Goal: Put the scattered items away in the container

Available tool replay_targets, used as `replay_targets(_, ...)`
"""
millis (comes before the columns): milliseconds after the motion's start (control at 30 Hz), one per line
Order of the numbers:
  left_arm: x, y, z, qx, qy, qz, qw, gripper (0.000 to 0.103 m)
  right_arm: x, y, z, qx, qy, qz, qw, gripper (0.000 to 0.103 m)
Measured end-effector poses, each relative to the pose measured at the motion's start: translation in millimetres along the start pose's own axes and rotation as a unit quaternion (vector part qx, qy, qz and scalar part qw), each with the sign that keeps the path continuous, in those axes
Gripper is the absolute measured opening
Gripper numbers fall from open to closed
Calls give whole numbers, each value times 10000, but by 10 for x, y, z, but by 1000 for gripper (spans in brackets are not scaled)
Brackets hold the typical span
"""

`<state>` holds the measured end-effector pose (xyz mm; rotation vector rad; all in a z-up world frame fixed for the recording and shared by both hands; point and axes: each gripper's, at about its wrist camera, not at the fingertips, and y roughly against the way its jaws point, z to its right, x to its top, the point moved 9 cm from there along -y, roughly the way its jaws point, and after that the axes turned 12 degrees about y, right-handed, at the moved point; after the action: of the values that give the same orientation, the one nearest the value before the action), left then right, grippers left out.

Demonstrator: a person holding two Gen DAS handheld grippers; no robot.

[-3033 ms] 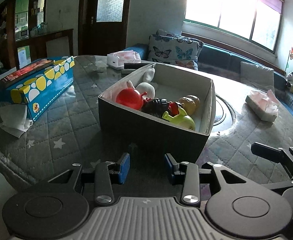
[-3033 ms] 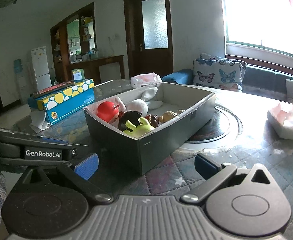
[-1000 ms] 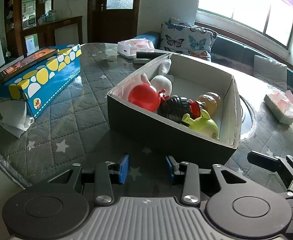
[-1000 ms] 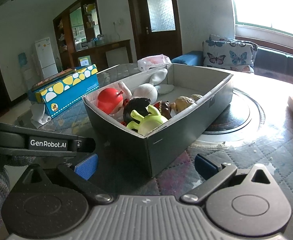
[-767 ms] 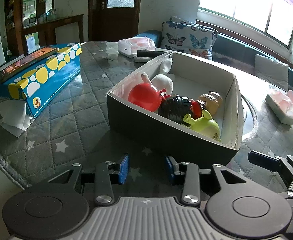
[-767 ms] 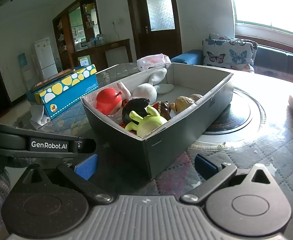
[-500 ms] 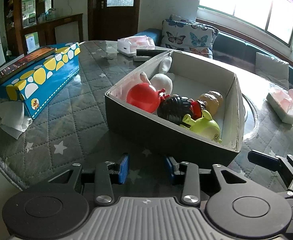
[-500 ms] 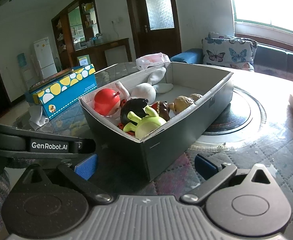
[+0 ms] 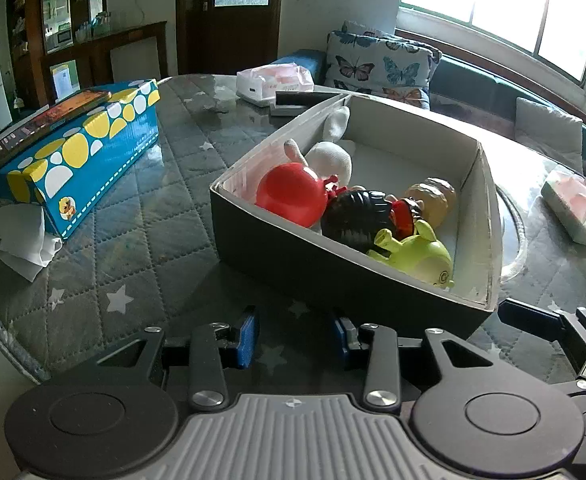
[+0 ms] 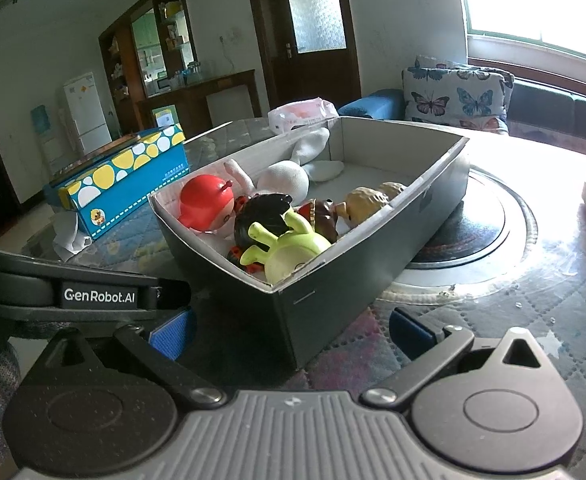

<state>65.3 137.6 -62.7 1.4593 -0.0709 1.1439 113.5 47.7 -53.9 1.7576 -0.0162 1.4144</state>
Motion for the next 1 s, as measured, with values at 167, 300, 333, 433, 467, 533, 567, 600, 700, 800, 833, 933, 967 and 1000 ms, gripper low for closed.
replay_targets(167, 9, -33, -8, 7, 1, -38, 10000, 40, 0, -32, 6, 12, -6, -44, 10000, 103)
replay_targets(300, 20, -51, -8, 42, -20, -45, 10000, 40, 9, -51, 25, 6, -36, -62, 10000, 103)
replay_targets(333, 25, -56, -6, 40, -22, -48, 10000, 40, 11, -54, 30, 1, -42, -65, 10000, 103)
replay_targets(433, 39, -66, -4, 53, -30, -55, 10000, 40, 14, -68, 37, 8, -56, -78, 10000, 103)
replay_targets(467, 43, -69, -4, 56, -33, -59, 10000, 40, 14, -73, 37, 9, -57, -85, 9999, 103)
replay_targets(533, 50, -75, -6, 65, -35, -67, 10000, 40, 15, -84, 36, 16, -62, -97, 9999, 103)
replay_targets(567, 53, -79, -8, 74, -36, -70, 9999, 40, 17, -86, 35, 23, -65, -98, 9999, 103)
replay_targets(600, 55, -82, -10, 74, -36, -73, 9999, 40, 20, -89, 35, 31, -68, -97, 9999, 103)
replay_targets(700, 56, -89, -13, 84, -35, -78, 9999, 40, 22, -92, 35, 33, -70, -101, 9999, 103)
replay_targets(800, 57, -99, -16, 86, -28, -86, 9999, 40, 22, -99, 31, 37, -73, -113, 9999, 103)
replay_targets(833, 55, -105, -19, 83, -26, -94, 9999, 40, 22, -102, 28, 37, -70, -116, 9999, 103)
replay_targets(933, 51, -111, -26, 87, -17, -105, 9999, 40, 21, -110, 24, 47, -66, -129, 9999, 103)
replay_targets(967, 51, -111, -26, 86, -15, -106, 9999, 40, 22, -110, 22, 49, -62, -130, 9999, 103)
replay_targets(1000, 52, -112, -27, 87, -14, -104, 9999, 40, 24, -111, 21, 48, -59, -132, 9999, 103)
